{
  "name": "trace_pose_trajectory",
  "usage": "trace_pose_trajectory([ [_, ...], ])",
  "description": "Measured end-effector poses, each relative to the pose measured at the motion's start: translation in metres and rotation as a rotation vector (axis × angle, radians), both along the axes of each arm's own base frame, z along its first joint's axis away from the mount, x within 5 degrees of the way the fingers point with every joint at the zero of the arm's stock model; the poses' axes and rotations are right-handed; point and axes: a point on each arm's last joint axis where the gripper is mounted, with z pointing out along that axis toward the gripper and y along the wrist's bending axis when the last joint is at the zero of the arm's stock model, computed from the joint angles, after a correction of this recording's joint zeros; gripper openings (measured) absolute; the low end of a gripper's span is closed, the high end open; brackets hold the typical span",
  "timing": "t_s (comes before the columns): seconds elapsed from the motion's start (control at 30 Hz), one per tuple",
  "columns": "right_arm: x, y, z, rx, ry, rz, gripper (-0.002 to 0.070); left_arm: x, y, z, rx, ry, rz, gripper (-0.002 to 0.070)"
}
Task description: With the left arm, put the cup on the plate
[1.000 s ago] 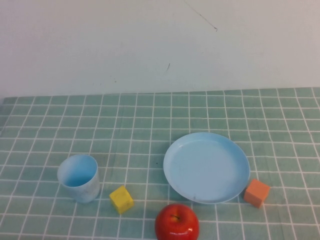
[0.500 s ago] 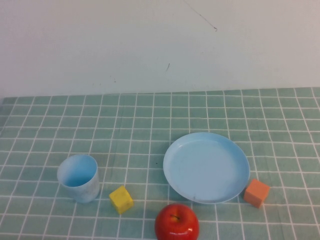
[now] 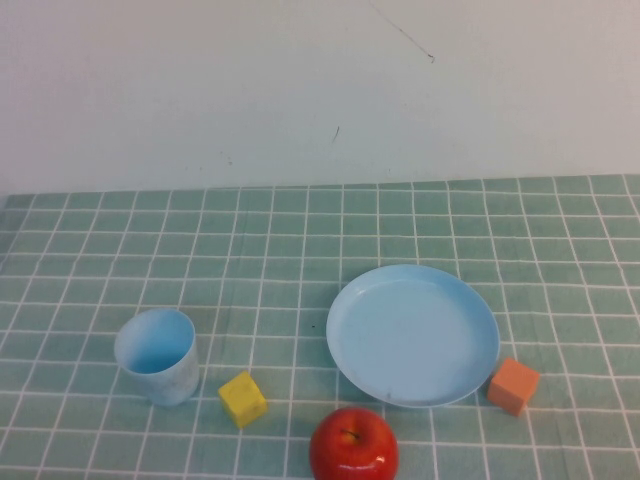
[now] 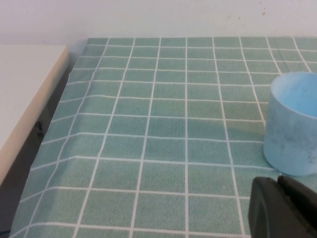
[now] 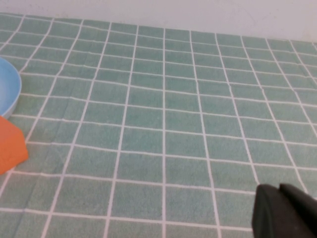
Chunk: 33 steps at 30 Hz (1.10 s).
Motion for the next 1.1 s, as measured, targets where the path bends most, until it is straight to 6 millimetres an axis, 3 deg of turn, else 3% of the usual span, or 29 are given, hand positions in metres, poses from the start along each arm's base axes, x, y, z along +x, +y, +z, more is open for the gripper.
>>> trace_pose_trajectory([
  [0.43, 0.000, 0.000, 0.000, 0.000, 0.000, 0.000, -0.0002, 0.001, 0.000, 0.003, 0.009, -0.039, -0.001, -0.0003],
  [1.1, 0.000, 0.000, 0.000, 0.000, 0.000, 0.000, -0.0002, 0.003, 0.001, 0.044, 0.023, -0.494, 0.013, -0.0003],
])
